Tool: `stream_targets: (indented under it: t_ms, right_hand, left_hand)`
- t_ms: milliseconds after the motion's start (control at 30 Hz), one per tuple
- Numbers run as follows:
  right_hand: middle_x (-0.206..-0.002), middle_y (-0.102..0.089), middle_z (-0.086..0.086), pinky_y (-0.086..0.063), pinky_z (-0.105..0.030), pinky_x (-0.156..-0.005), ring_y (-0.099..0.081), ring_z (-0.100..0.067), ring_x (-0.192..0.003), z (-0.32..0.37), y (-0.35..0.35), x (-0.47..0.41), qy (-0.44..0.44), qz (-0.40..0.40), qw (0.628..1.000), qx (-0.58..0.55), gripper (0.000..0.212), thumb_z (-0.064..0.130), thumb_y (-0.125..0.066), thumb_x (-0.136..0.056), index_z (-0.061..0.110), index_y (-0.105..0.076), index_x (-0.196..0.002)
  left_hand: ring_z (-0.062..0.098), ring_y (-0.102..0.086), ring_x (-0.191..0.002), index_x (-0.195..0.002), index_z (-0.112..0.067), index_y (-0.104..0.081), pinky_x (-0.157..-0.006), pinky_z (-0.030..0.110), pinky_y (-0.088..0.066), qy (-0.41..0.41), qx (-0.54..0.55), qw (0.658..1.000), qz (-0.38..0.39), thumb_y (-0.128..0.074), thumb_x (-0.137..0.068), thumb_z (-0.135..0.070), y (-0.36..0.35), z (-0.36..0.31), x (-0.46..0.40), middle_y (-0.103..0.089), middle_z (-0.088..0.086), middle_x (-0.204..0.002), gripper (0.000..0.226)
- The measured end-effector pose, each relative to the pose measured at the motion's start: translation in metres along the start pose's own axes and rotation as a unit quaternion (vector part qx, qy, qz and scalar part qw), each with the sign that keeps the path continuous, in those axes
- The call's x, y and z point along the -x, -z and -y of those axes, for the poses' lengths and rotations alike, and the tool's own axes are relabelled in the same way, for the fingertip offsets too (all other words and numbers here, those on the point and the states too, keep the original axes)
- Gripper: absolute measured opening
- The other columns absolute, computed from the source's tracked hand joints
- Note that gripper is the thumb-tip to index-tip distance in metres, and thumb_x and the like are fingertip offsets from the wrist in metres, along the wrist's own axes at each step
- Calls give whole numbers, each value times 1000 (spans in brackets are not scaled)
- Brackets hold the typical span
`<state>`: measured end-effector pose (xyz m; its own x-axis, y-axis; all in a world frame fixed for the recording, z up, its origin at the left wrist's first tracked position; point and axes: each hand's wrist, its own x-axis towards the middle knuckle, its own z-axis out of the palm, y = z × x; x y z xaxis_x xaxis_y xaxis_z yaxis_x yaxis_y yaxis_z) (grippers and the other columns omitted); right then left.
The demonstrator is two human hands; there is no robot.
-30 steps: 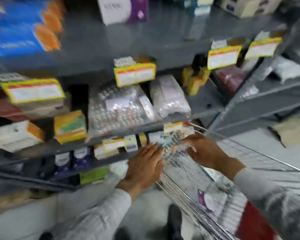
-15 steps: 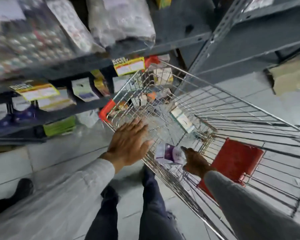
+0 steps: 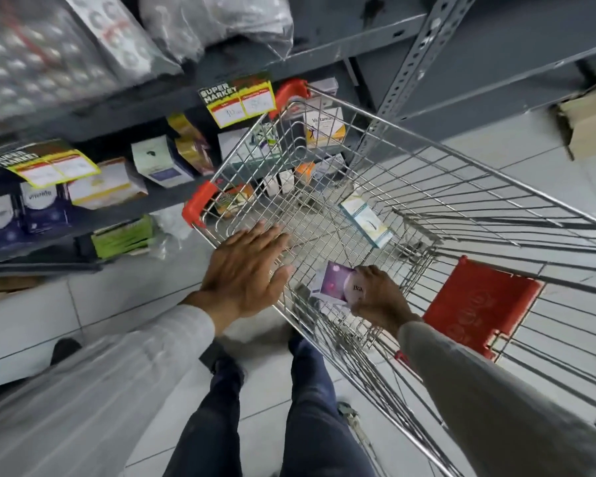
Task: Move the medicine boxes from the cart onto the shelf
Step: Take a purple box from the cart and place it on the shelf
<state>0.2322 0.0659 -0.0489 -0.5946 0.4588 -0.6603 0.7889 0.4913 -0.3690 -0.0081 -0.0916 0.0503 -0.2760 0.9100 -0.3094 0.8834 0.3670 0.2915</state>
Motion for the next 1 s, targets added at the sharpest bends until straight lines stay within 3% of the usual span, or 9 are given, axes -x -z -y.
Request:
stream_targets:
  t_ms: [100, 167, 267, 367, 567, 733, 833, 933, 1000]
  right_hand:
    - [-139, -49, -6, -46, -45, -107, -45, -26, -124, 24, 37, 24, 10, -55, 998, -17, 90, 32, -80, -72, 19, -35, -149]
    - [-137, -51, -4, -44, -41, -105, -43, -23, -122, 45, 70, 40, 46, -100, 994, -5, 88, 35, -77, -72, 21, -36, -149]
    - [-130, -55, -2, -38, -28, -94, -46, -20, -115, 87, 125, 70, 115, -158, 981, 18, 86, 38, -83, -66, 20, -44, -141]
    - [-123, -61, -4, -43, -31, -93, -49, -20, -111, 141, 185, 108, 207, -236, 949, 12, 84, 32, -92, -59, 14, -56, -132]
    - [-127, -57, 8, -39, -22, -104, -51, -17, -120, 268, 286, 183, 354, -355, 865, -18, 79, 37, -85, -62, 19, -59, -134]
    - [-125, -59, 16, -38, -16, -104, -54, -9, -122, 355, 346, 223, 433, -409, 802, -44, 75, 39, -86, -61, 22, -63, -130]
    - [-126, -61, 17, -40, -8, -96, -55, 2, -119, 409, 382, 231, 456, -414, 782, -88, 69, 42, -84, -64, 25, -65, -129]
    - [-122, -61, 17, -38, -3, -90, -56, 5, -110, 464, 414, 219, 451, -408, 787, -104, 67, 52, -82, -67, 31, -64, -128]
    - [-121, -60, 12, -41, -11, -95, -56, -3, -111, 495, 431, 203, 440, -396, 800, -100, 65, 44, -87, -71, 29, -64, -130]
  left_hand:
    - [20, -13, -157, -160, -20, -20, -127, 43, -15, 8, 33, 998, 46, -33, -103, -54, 9, -2, 3, -20, 4, -170, 68]
    - [18, -9, -158, -161, -20, -16, -128, 41, -12, 17, 72, 997, 33, -32, -104, -51, 28, -6, 8, -15, 4, -171, 67]
    - [18, -17, -156, -160, -17, -25, -128, 38, -14, 20, 109, 992, -65, -40, -104, -43, 77, -8, 20, -25, 6, -169, 63]
    - [17, -22, -155, -157, -15, -33, -125, 45, -24, 5, 128, 977, -173, -44, -102, -39, 146, -5, 35, -31, 7, -166, 61]
    - [20, -25, -155, -153, -10, -41, -124, 46, -28, -27, 111, 902, -417, -53, -101, -29, 297, 21, 105, -38, 8, -163, 57]
    - [19, -23, -155, -153, -11, -42, -126, 45, -22, 6, 36, 857, -514, -50, -101, -28, 386, 70, 139, -37, 5, -163, 55]
    - [22, -32, -152, -148, -12, -50, -122, 48, -31, 52, 22, 846, -531, -49, -102, -29, 428, 104, 143, -48, 9, -157, 50]
    - [30, -43, -145, -143, -11, -54, -120, 50, -35, 100, 9, 875, -474, -44, -101, -36, 450, 126, 133, -55, 15, -150, 50]
    - [32, -48, -142, -143, -10, -54, -119, 49, -36, 115, -30, 890, -439, -40, -101, -41, 453, 136, 125, -56, 16, -149, 54]
